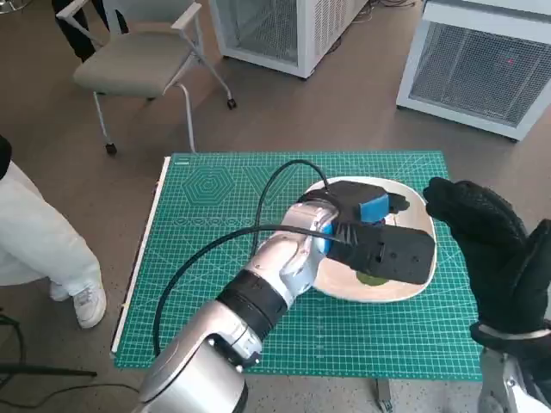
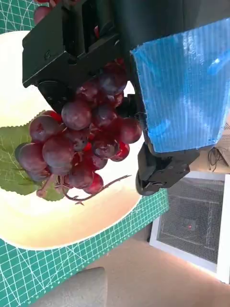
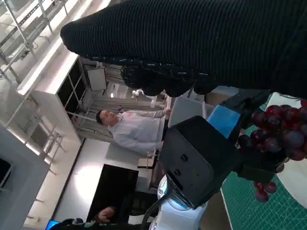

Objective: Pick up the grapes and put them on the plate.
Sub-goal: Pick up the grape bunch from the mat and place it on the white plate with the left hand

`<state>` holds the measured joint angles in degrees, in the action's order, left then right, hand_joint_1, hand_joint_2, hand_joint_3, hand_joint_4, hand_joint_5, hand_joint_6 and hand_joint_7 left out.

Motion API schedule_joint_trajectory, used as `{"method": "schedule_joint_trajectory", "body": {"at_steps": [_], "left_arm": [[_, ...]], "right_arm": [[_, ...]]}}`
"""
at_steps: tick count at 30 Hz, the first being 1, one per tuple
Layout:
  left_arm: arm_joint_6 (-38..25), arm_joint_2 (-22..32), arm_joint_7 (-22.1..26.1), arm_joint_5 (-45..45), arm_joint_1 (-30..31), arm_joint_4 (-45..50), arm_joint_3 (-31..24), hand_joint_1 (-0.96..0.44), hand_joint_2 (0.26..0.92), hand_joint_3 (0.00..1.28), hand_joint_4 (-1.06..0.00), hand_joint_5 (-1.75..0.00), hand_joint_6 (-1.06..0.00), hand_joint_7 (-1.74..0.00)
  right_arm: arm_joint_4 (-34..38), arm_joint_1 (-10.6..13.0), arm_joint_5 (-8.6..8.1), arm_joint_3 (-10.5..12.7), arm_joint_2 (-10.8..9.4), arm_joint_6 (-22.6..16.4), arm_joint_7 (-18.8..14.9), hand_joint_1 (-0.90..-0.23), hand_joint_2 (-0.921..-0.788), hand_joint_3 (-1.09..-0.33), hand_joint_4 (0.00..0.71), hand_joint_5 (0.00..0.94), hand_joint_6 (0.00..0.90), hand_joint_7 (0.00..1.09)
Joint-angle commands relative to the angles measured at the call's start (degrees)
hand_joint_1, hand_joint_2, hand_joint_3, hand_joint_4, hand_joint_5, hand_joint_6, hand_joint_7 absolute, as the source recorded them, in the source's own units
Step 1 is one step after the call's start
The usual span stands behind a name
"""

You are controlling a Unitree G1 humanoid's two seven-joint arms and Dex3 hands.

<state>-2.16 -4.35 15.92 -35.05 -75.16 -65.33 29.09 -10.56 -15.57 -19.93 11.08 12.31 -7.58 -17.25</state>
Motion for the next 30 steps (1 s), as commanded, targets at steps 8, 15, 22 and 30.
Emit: {"method": "schedule_joint_trajectory", "body": {"at_steps": [8, 15, 22, 30], "left_arm": [[3.81, 3.22, -4.51, -0.35, 0.35, 2.77, -0.21, -0.02, 0.877, 0.23, -0.32, -0.78, -0.39, 0.00], [7.57, 4.68, -7.55, 3.52, 3.32, 4.67, -3.96, -0.36, 0.917, 0.08, -0.18, -0.08, -0.38, 0.00], [11.20, 4.15, -6.16, 11.32, 4.55, 2.44, -10.51, -0.42, 0.921, 0.09, -0.22, -0.03, -0.36, 0.00], [14.13, 4.39, -10.35, 11.62, 5.97, 2.12, -11.22, -0.44, 0.921, 0.15, -0.24, -0.02, -0.33, 0.00]], "right_arm": [[1.47, 0.52, -0.27, 0.36, 0.33, 0.61, -0.31, -0.544, -0.921, -0.561, 0.321, 0.312, 0.152, 0.88], [1.92, 0.18, -0.23, 0.29, 0.45, 0.60, -0.35, -0.543, -0.921, -0.561, 0.322, 0.310, 0.154, 0.87], [2.12, -0.02, 0.13, -0.05, 0.42, 0.53, -0.31, -0.542, -0.921, -0.562, 0.322, 0.308, 0.155, 0.87], [2.23, -0.33, 0.19, -0.22, 0.59, 0.69, -0.42, -0.543, -0.921, -0.563, 0.324, 0.308, 0.154, 0.87]]}}
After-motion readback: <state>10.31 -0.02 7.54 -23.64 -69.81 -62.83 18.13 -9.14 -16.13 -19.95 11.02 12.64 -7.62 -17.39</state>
